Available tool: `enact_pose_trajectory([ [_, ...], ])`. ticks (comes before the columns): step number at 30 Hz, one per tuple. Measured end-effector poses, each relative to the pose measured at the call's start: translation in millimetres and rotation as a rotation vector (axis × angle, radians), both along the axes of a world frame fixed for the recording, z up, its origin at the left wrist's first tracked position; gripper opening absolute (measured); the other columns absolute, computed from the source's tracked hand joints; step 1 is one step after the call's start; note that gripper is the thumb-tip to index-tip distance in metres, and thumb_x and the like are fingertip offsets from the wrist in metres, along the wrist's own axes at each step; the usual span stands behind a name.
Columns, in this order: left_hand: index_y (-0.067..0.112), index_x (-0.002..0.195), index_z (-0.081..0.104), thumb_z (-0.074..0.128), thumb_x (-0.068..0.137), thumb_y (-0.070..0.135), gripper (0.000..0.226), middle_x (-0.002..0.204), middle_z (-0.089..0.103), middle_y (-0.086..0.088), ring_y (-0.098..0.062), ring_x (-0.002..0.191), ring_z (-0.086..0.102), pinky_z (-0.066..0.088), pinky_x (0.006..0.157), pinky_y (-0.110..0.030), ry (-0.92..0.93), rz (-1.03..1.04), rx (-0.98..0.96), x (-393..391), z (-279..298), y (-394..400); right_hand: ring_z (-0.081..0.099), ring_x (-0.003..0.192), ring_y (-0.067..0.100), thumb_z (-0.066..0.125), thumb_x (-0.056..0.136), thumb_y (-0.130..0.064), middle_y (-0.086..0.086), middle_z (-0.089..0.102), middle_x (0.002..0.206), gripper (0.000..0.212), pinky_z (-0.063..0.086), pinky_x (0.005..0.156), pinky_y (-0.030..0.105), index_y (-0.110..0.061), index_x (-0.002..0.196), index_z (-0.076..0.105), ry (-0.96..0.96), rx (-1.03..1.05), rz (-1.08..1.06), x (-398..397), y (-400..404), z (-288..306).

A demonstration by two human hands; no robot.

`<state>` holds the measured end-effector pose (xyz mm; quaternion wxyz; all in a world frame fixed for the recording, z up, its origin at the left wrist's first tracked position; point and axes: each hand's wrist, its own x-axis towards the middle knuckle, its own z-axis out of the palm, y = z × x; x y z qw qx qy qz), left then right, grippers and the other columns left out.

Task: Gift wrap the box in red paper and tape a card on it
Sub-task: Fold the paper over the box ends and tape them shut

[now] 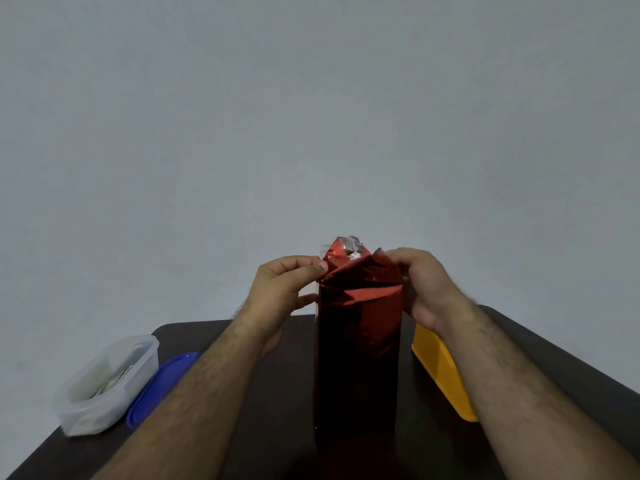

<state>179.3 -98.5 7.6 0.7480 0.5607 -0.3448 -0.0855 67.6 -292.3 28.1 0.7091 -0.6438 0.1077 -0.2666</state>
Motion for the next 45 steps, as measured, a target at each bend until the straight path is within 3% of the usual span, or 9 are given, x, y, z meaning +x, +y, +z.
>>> enact_pose_trajectory([
  [3,0.003,0.103,0.081,0.08,0.09,0.017,0.019,0.117,0.08,-0.005,-0.022,0.117,0.073,0.059,0.09,-0.042,0.037,0.014,0.002,0,0,1,0.065,0.093,0.037,0.084,0.069,-0.043,0.029,0.068,0.103,0.062,0.049,0.082,0.045,0.004,0.108,0.075,-0.05,-0.044,0.091,4,2,-9],
  [8,0.013,0.097,0.086,0.084,0.086,0.023,0.014,0.124,0.077,0.006,-0.013,0.119,0.071,0.058,0.097,-0.043,0.009,0.021,0.059,2,1,3,0.063,0.083,0.026,0.075,0.087,-0.02,0.012,0.068,0.087,0.015,0.05,0.07,0.034,-0.008,0.095,0.079,-0.1,-0.147,0.118,1,0,-12],
  [13,0.023,0.099,0.087,0.087,0.074,0.039,0.03,0.127,0.075,0.013,-0.007,0.118,0.071,0.055,0.107,-0.05,-0.048,0.052,0.093,-1,5,2,0.071,0.107,0.032,0.066,0.1,-0.038,0.015,0.077,0.111,0.034,0.056,0.093,0.051,-0.008,0.108,0.081,-0.111,-0.181,0.087,-9,8,-15],
  [19,0.022,0.102,0.087,0.084,0.076,0.036,0.029,0.118,0.08,0.003,-0.018,0.118,0.073,0.052,0.11,-0.06,-0.112,0.006,0.104,-5,6,1,0.07,0.116,0.013,0.062,0.103,-0.036,-0.002,0.079,0.113,0.033,0.051,0.103,0.035,-0.009,0.106,0.081,-0.162,-0.214,-0.011,-17,12,-8],
  [22,0.023,0.103,0.087,0.082,0.078,0.035,0.028,0.116,0.081,0.001,-0.021,0.118,0.073,0.051,0.11,-0.063,-0.144,0.002,0.104,-7,6,-1,0.065,0.091,-0.019,0.067,0.099,-0.043,-0.021,0.078,0.094,0.039,0.04,0.081,0.013,-0.007,0.1,0.082,-0.091,-0.371,-0.056,-19,17,19],
  [28,0.023,0.109,0.086,0.082,0.082,0.033,0.029,0.123,0.078,-0.002,-0.028,0.122,0.07,0.049,0.11,-0.067,-0.205,-0.015,0.084,-6,7,1,0.075,0.074,0.011,0.09,0.078,-0.034,0.002,0.081,0.087,0.028,0.054,0.061,0.023,-0.01,0.088,0.082,0.256,-0.588,-0.099,1,29,59],
  [33,0.017,0.11,0.086,0.08,0.092,0.014,0.018,0.118,0.079,-0.006,-0.026,0.118,0.072,0.051,0.112,-0.057,-0.21,-0.037,0.065,-7,7,0,0.061,0.047,0.012,0.084,0.075,-0.008,0.004,0.067,0.067,0.016,0.044,0.043,0.018,0.002,0.085,0.078,0.294,-0.495,-0.186,7,38,76],
  [40,0.016,0.104,0.086,0.078,0.092,0.005,0.018,0.114,0.08,-0.002,-0.017,0.113,0.073,0.055,0.103,-0.042,-0.199,-0.031,0.086,-4,7,-1,0.071,0.086,-0.001,0.079,0.089,-0.016,-0.012,0.075,0.083,0.014,0.048,0.07,0.012,-0.007,0.079,0.078,-0.158,-0.446,-0.517,-6,13,67],
  [45,0.018,0.105,0.087,0.08,0.087,0.023,0.019,0.116,0.08,-0.003,-0.032,0.118,0.07,0.05,0.108,-0.062,-0.204,-0.076,0.077,-4,5,-2,0.065,0.115,0.012,0.075,0.089,-0.018,-0.006,0.076,0.112,0.01,0.053,0.099,0.039,-0.014,0.095,0.082,-0.084,-0.163,-0.364,-34,-13,11],
])
